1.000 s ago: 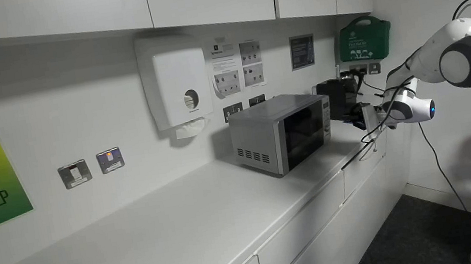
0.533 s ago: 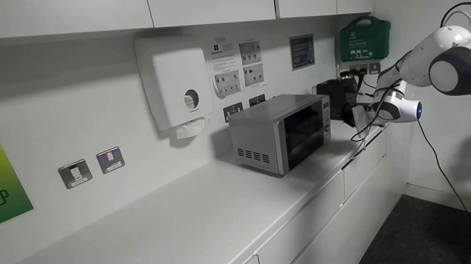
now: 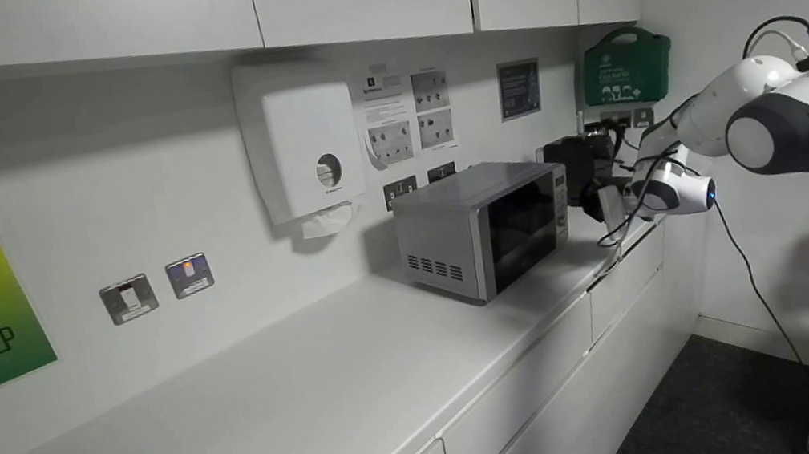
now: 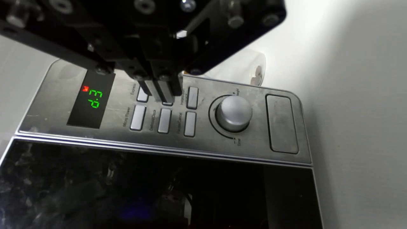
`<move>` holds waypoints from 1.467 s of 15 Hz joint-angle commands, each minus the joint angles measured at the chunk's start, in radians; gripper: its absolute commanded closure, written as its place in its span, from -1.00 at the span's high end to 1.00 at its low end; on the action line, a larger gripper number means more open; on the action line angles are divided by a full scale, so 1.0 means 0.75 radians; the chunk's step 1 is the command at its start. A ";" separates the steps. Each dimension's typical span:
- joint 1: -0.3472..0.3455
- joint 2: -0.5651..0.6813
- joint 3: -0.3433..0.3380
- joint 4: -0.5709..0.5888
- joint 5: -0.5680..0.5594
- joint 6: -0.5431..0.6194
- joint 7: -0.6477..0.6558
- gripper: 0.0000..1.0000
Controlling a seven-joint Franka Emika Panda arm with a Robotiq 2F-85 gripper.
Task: Press a button on the microwave
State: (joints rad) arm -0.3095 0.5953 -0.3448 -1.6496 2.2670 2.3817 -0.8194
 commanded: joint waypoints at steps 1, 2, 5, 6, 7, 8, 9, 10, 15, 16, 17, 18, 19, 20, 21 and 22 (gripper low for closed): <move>0.005 0.008 0.008 0.022 0.038 -0.010 -0.053 -1.00; 0.007 0.010 0.009 0.023 0.036 -0.012 -0.053 -1.00; 0.012 0.012 0.011 0.025 0.039 -0.012 -0.058 -1.00; 0.011 0.018 0.013 0.034 0.037 -0.010 -0.052 -1.00; 0.010 0.019 0.013 0.037 0.037 -0.008 -0.051 -1.00; 0.009 0.022 0.013 0.042 0.037 -0.008 -0.049 -1.00; 0.009 0.024 0.013 0.046 0.037 -0.008 -0.048 -1.00; 0.008 0.026 0.013 0.050 0.039 -0.006 -0.048 -1.00; 0.006 0.037 0.014 0.074 0.041 -0.002 -0.045 -1.00; 0.007 0.039 0.014 0.080 0.042 0.000 -0.046 -1.00; 0.007 0.046 0.015 0.088 0.043 0.002 -0.045 -1.00; 0.006 0.051 0.015 0.097 0.043 0.003 -0.045 -1.00; 0.006 0.060 0.016 0.105 0.045 0.004 -0.046 -1.00; 0.006 0.066 0.016 0.111 0.045 0.007 -0.046 -1.00; 0.005 0.073 0.017 0.118 0.044 0.007 -0.044 -1.00; 0.006 0.079 0.017 0.123 0.045 0.010 -0.043 -1.00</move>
State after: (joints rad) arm -0.2992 0.6311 -0.3345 -1.5991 2.2670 2.3819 -0.8238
